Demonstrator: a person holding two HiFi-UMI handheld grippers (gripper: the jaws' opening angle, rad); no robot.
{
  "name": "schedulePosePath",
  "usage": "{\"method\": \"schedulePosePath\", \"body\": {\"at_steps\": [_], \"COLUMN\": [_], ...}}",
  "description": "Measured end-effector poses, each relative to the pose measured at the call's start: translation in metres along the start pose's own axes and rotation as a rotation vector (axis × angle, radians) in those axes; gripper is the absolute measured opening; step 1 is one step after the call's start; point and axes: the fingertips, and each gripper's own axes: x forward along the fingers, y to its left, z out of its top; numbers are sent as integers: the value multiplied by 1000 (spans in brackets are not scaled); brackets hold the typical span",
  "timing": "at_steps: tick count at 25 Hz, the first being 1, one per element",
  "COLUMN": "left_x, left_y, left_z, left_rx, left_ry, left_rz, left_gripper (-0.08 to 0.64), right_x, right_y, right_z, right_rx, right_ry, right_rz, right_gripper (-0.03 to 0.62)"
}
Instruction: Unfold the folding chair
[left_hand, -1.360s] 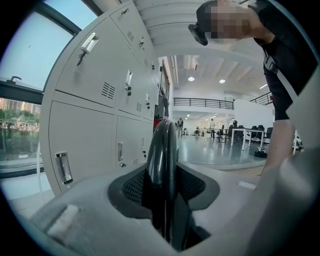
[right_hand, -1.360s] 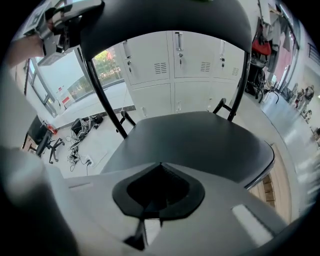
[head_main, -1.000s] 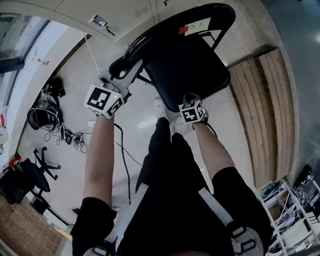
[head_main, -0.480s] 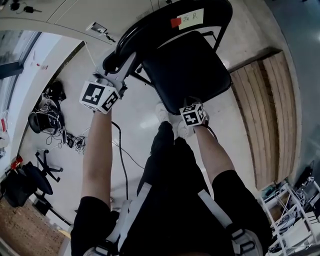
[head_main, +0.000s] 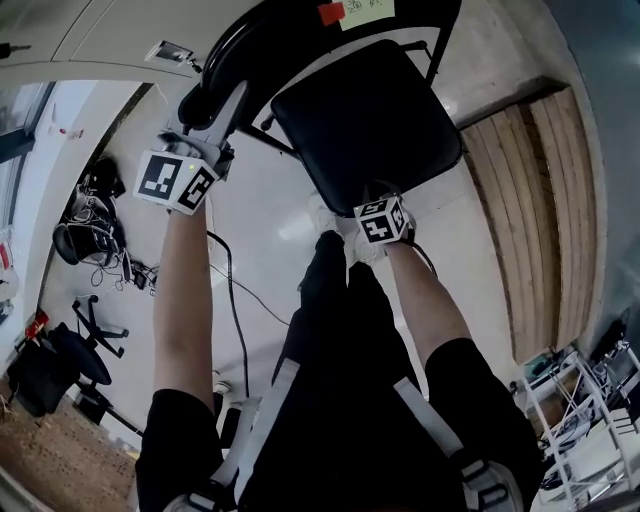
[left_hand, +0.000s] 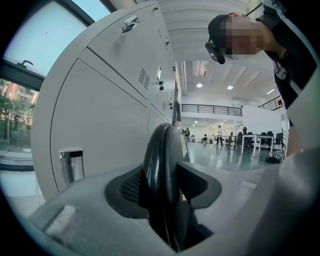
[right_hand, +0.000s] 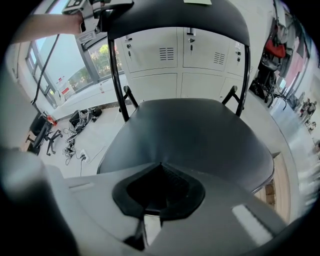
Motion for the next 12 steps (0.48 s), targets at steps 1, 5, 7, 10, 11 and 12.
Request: {"method": "schedulePosePath", "body": {"at_steps": [1, 5, 7, 10, 11, 12], "left_x": [3, 10, 14, 20, 22, 24], "left_y": [4, 19, 26, 36, 39, 42], "left_z": [-1, -6, -7, -9, -10, -11], "left_rx": [2, -1, -1, -2, -3, -3], "left_ry": [-3, -15, -24, -34, -33, -31], "left_rz": [7, 29, 33, 33, 33, 32], "left_gripper": [184, 195, 197, 198, 199, 199], "right_x": [2, 11, 16, 24, 25, 27], "right_y": [-1, 1, 1, 1, 1, 1], "right_z": [0, 0, 2, 4, 4, 4], "right_rx": [-2, -15, -20, -29, -32, -36], "right_ry": [8, 37, 43, 53, 56, 59], "right_rz": [1, 1, 0, 0, 2, 2], "right_gripper": [6, 6, 6, 6, 6, 6]}}
